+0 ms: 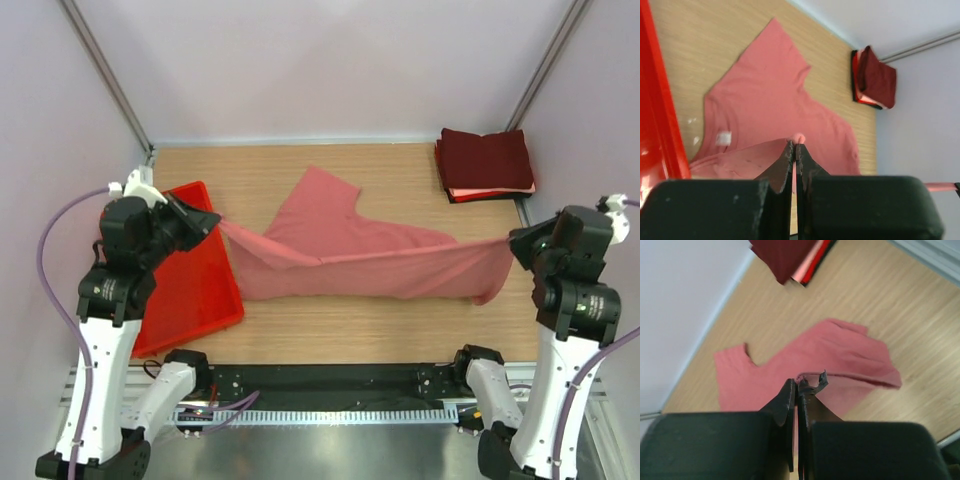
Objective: Fold and stack the t-shirts
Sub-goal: Flatten the tshirt out
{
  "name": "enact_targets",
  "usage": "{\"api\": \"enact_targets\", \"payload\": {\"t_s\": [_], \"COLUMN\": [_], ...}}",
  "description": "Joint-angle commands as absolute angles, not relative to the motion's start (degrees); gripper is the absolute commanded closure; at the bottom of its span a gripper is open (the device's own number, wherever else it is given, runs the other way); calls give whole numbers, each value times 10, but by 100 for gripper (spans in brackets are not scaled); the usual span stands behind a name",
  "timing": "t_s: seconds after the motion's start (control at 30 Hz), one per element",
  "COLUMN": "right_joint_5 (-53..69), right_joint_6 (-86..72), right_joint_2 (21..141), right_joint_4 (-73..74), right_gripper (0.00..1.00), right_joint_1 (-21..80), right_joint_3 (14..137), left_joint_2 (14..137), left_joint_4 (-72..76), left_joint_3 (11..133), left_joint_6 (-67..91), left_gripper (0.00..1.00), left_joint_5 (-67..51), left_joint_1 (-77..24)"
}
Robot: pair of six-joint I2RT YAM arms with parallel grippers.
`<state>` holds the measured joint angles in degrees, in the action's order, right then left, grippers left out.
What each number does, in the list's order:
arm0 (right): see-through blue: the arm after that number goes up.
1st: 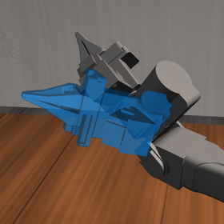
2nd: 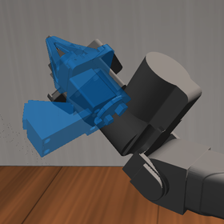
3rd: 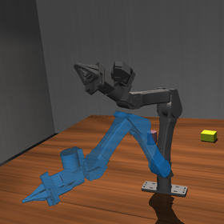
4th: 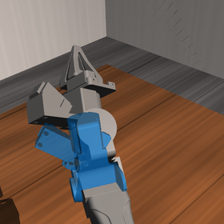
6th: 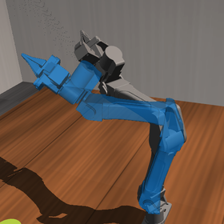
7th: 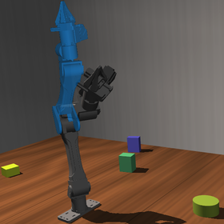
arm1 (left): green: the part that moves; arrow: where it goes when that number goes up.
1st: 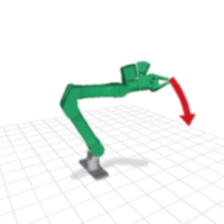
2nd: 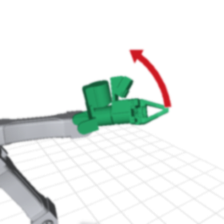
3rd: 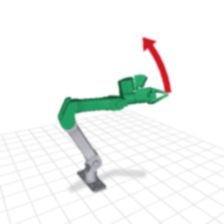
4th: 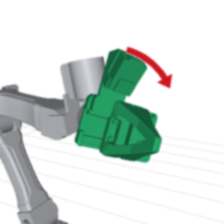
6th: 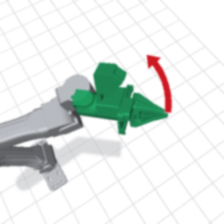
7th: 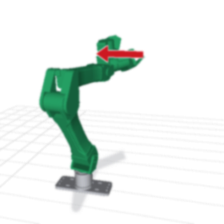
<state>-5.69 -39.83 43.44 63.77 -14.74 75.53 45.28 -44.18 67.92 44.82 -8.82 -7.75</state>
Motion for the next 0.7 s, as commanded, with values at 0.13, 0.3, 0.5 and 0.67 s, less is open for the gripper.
{"api": "enact_targets", "payload": {"t_s": [0.13,0.3,0.5,0.67], "right_joint_5": [-31,-54,-105,-120], "right_joint_6": [-408,-424,-451,-461], "right_joint_2": [465,421,374,425], "right_joint_4": [602,608,615,629], "right_gripper": [99,99,99,99], "right_joint_1": [-149,-149,-149,-148], "right_joint_3": [1006,1085,1147,1169], "left_joint_2": [468,431,424,459], "left_joint_4": [-335,-311,-380,-381], "left_joint_3": [888,974,1054,1067], "left_joint_6": [476,522,518,497], "left_gripper": [100,100,100,100], "left_joint_5": [-157,-192,-182,-146], "left_joint_1": [-75,-75,-76,-76]}}
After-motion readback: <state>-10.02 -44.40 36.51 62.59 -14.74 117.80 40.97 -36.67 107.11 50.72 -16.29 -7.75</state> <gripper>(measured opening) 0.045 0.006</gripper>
